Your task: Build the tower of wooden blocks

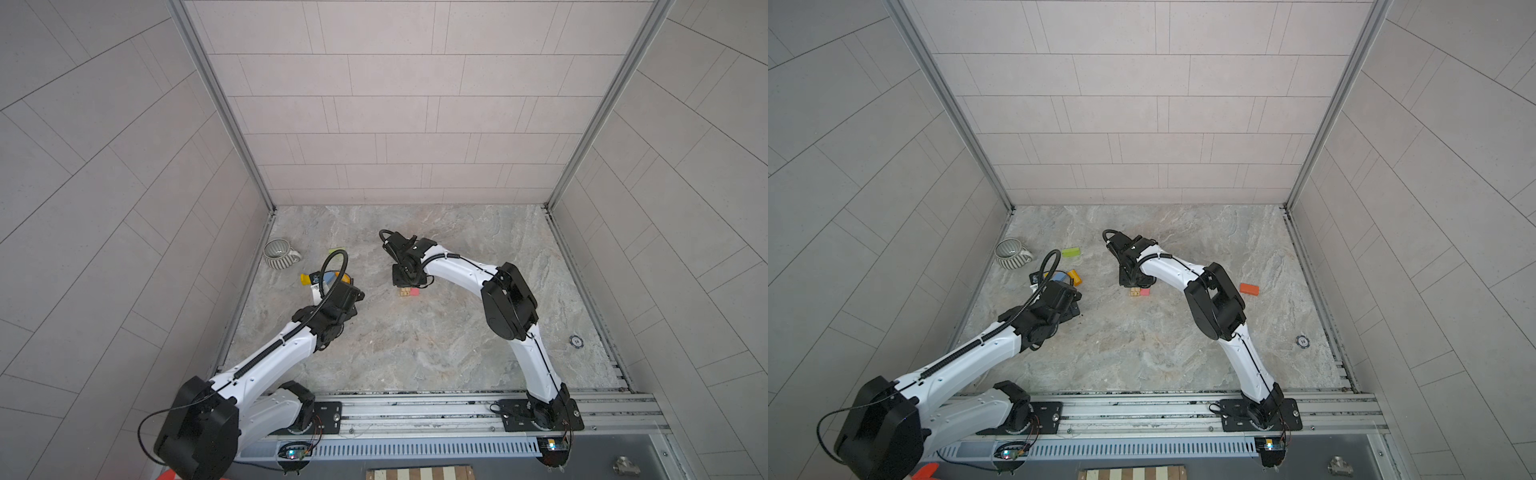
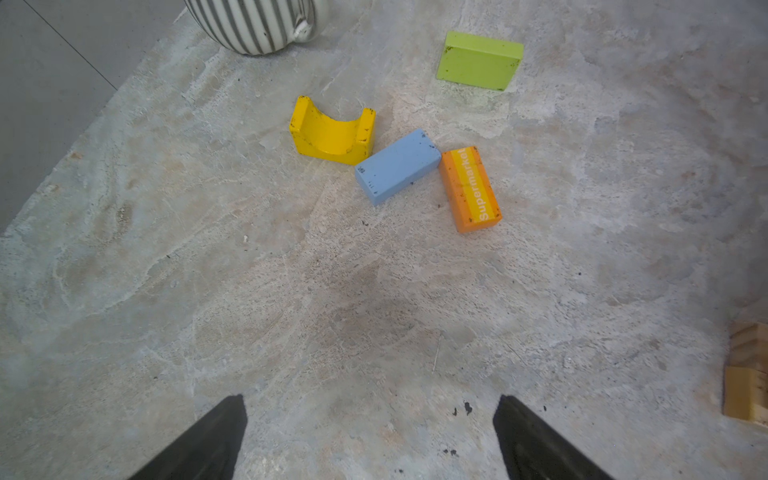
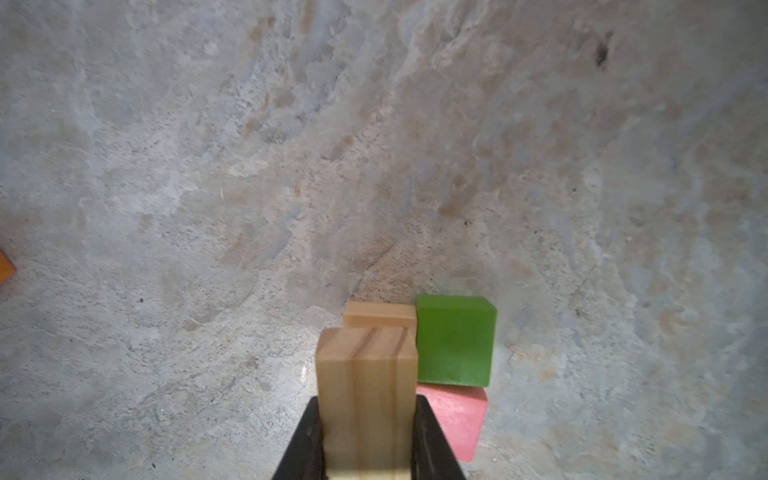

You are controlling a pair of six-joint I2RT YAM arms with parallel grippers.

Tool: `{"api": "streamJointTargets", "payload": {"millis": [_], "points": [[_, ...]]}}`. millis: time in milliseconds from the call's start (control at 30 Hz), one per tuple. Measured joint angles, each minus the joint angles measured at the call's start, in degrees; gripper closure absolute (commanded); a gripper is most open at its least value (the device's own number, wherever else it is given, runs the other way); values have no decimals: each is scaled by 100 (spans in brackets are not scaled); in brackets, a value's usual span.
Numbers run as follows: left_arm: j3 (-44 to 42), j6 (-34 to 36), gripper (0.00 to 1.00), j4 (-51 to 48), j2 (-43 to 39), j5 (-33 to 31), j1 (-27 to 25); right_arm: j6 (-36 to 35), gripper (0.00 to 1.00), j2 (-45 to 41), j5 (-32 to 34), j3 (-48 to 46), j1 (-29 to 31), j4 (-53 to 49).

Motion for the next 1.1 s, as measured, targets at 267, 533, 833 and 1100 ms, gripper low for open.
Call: {"api": "streamJointTargets", "payload": {"millis": [267,533,833,1100], "points": [[-7,0,0,37,0,63,0,20,87,31,48,2,2,-24],[-26,0,0,92,0,111,0,20,86,31,48,44,2,-31],[-31,0,0,103,2,149,0,17,84,96,31,76,2,-37],[-33,0,0,125,17,188,0,15,79,131,11,76,15,-63]]}}
